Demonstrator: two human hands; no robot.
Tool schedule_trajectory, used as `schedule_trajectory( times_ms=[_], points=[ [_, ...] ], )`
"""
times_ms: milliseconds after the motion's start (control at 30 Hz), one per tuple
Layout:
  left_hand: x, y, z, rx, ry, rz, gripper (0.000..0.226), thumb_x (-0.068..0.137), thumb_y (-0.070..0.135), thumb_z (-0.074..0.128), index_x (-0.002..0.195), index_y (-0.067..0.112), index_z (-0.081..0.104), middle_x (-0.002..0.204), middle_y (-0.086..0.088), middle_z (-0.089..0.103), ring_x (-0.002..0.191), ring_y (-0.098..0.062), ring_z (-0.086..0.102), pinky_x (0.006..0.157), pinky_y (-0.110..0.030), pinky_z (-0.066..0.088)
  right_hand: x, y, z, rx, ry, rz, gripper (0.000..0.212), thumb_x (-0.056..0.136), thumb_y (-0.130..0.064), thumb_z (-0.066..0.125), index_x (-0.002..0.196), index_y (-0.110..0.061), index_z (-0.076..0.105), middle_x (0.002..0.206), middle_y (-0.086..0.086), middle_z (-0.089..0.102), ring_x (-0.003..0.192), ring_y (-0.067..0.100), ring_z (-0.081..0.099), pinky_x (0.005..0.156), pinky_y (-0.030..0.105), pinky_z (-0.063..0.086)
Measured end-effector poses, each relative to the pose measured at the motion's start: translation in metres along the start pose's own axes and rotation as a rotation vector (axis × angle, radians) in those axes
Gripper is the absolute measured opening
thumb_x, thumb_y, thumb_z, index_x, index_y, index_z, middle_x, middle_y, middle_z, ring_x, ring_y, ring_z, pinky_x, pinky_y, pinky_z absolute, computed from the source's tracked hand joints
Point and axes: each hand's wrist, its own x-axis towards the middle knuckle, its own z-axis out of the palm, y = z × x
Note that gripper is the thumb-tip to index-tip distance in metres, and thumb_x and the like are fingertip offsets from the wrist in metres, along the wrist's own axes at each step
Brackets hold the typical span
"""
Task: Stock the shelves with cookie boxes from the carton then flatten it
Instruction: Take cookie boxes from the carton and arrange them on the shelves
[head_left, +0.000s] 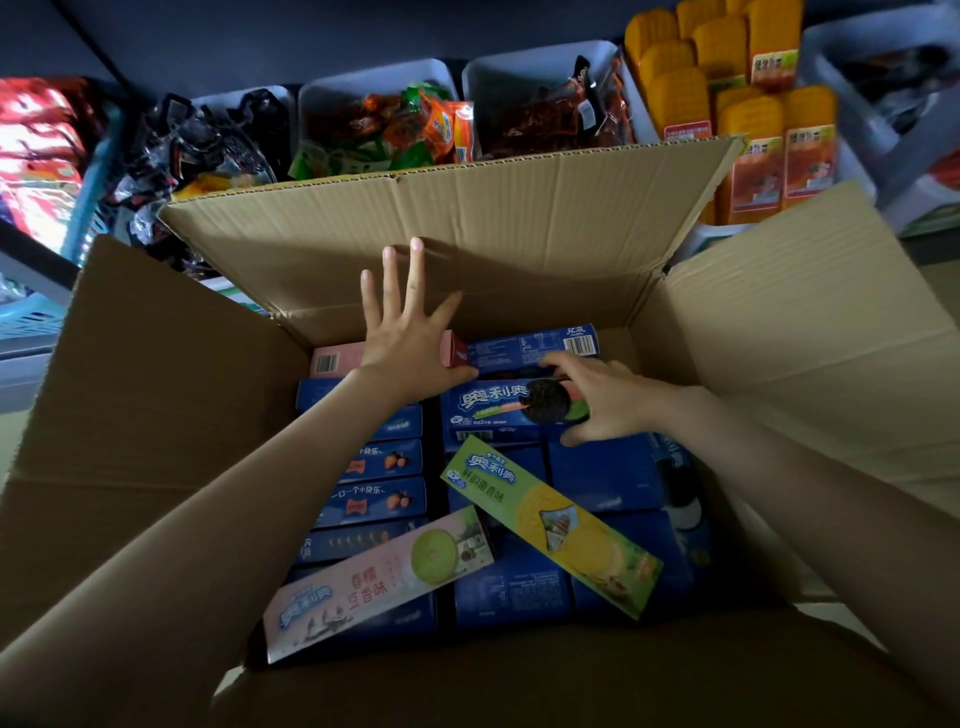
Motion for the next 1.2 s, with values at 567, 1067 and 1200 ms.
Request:
schedule_trajectory(
  times_ms=[567, 1067, 1200],
  points=[
    [0.006, 0.020, 0.011, -0.076, 0.069, -0.094, 0.108, 0.065, 0.082, 0.052, 0.150, 0.028, 0.014, 0.152, -0.021, -0.026, 0.139, -0.045, -0.022, 0.108, -0.056, -0.017, 0.063, 0.004, -0.015, -0.035, 0.305, 0.140, 0.051, 0.094, -0.002, 0.048, 0.142, -0.013, 0.037, 0.145, 0.009, 0.037, 0.131, 0.027, 0.039, 0.105, 0.033, 0.033],
    [0.015, 0.016, 0.016, -0.058, -0.001, -0.103, 0.120, 0.062, 0.091, 0.039, 0.150, 0.025, -0.009, 0.150, -0.017, -0.033, 0.137, -0.043, -0.029, 0.106, -0.056, -0.021, 0.090, 0.018, -0.013, -0.640, 0.176, 0.107, 0.055, 0.084, -0.039, 0.062, 0.131, -0.013, 0.046, 0.130, 0.006, 0.046, 0.122, 0.025, 0.037, 0.098, 0.034, 0.030],
    [0.015, 0.017, 0.016, -0.068, -0.001, -0.101, 0.118, 0.064, 0.088, 0.043, 0.150, 0.025, -0.008, 0.150, -0.018, -0.032, 0.137, -0.043, -0.028, 0.105, -0.056, -0.021, 0.069, 0.019, -0.027, -0.402, 0.149, 0.130, 0.053, 0.085, -0.045, 0.060, 0.127, -0.020, 0.041, 0.124, 0.007, 0.053, 0.113, 0.028, 0.049, 0.094, 0.040, 0.037]
  ],
)
